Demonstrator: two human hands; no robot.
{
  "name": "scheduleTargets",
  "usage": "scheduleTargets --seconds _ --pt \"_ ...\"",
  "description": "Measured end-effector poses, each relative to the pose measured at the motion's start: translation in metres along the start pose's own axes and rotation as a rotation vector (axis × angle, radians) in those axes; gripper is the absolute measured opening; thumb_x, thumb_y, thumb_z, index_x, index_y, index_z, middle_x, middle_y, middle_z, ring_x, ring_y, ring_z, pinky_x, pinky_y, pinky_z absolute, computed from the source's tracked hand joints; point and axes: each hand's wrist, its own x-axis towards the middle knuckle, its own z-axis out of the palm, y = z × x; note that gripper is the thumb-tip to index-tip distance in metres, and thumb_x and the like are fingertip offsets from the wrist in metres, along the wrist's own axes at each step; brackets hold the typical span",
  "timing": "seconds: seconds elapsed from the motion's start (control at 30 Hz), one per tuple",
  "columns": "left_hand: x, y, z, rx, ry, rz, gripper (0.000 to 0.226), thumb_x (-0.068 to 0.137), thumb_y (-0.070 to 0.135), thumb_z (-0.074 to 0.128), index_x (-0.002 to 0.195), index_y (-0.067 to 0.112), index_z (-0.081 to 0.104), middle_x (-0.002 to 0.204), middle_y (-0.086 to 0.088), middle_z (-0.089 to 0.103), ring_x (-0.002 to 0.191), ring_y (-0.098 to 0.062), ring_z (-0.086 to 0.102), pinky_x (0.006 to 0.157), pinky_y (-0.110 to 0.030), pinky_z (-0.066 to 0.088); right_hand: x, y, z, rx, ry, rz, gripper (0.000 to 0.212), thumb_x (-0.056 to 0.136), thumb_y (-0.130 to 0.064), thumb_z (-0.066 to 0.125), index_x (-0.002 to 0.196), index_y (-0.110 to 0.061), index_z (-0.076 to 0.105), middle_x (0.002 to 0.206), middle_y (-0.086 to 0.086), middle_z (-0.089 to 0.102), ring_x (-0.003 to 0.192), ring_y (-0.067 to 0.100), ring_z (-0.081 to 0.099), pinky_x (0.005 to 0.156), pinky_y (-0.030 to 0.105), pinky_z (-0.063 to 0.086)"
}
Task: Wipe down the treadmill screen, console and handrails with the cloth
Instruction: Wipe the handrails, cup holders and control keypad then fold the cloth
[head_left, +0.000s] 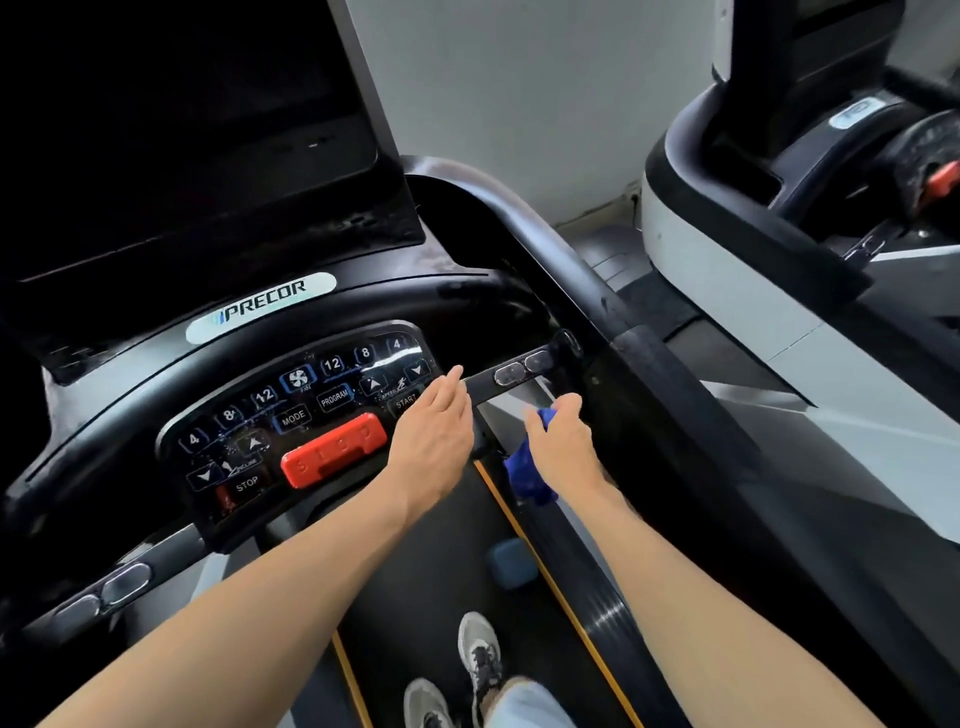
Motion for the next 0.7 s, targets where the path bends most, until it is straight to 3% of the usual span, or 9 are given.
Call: scheduleTargets --seconds 0.13,0.23,0.37,0.5,0.6,0.7 --pt "0.002 0.003 -0.005 -0.029 0.0 -0.016 0.068 0.1 0.033 0.037 0.154 -0.006 0.026 0.164 -0.022 0.023 0.156 -0.038 0.0 0.127 -0.048 0.0 -0.005 0.003 -0.006 0.195 -0.029 0.183 0.026 0.097 -0.026 0.051 0.111 -0.009 0.038 0.098 0.009 0.057 0.08 0.018 0.054 0.078 0.04 0.046" --pt "0.005 0.004 -0.006 -0.037 0.021 -0.031 0.067 0.099 0.034 0.038 0.152 -0.006 0.034 0.162 -0.023 0.027 0.155 -0.039 0.002 0.127 -0.049 0.0 0.01 0.0 -0.021 0.27 0.075 0.148 0.024 0.095 -0.013 0.052 0.113 -0.013 0.037 0.109 0.01 0.058 0.082 0.016 0.056 0.073 0.034 0.046" --pt "0.006 0.004 -0.004 -0.107 0.076 -0.066 0.065 0.095 0.031 0.042 0.148 -0.005 0.04 0.158 -0.021 0.036 0.155 -0.038 0.008 0.127 -0.048 -0.002 0.036 -0.002 -0.037 0.28 0.163 -0.034 0.048 0.089 -0.01 0.059 0.131 -0.021 0.04 0.117 0.005 0.061 0.097 0.022 0.064 0.086 0.04 0.056" --pt "0.003 0.007 0.002 -0.146 0.108 -0.113 0.065 0.091 0.029 0.051 0.146 -0.005 0.045 0.155 -0.02 0.043 0.154 -0.038 0.017 0.127 -0.049 0.002 0.05 -0.005 -0.032 0.344 0.1 -0.18 0.058 0.092 -0.015 0.069 0.14 -0.022 0.038 0.121 -0.004 0.058 0.101 0.008 0.063 0.084 0.018 0.052" --pt "0.002 0.012 0.002 -0.13 0.127 -0.149 0.065 0.088 0.027 0.058 0.144 -0.003 0.048 0.154 -0.018 0.045 0.153 -0.037 0.022 0.127 -0.049 0.006 0.053 0.0 -0.012 0.259 0.074 -0.367 0.055 0.091 -0.015 0.07 0.138 -0.022 0.043 0.126 -0.005 0.057 0.11 0.007 0.058 0.094 0.024 0.051" --pt "0.004 0.014 0.006 -0.124 0.146 -0.199 0.059 0.092 0.025 0.055 0.144 -0.002 0.049 0.155 -0.015 0.046 0.153 -0.037 0.021 0.128 -0.049 0.007 0.048 0.01 0.016 0.104 0.016 -0.588 0.061 0.089 -0.013 0.071 0.144 -0.009 0.043 0.134 0.001 0.052 0.12 0.014 0.048 0.104 0.031 0.042"
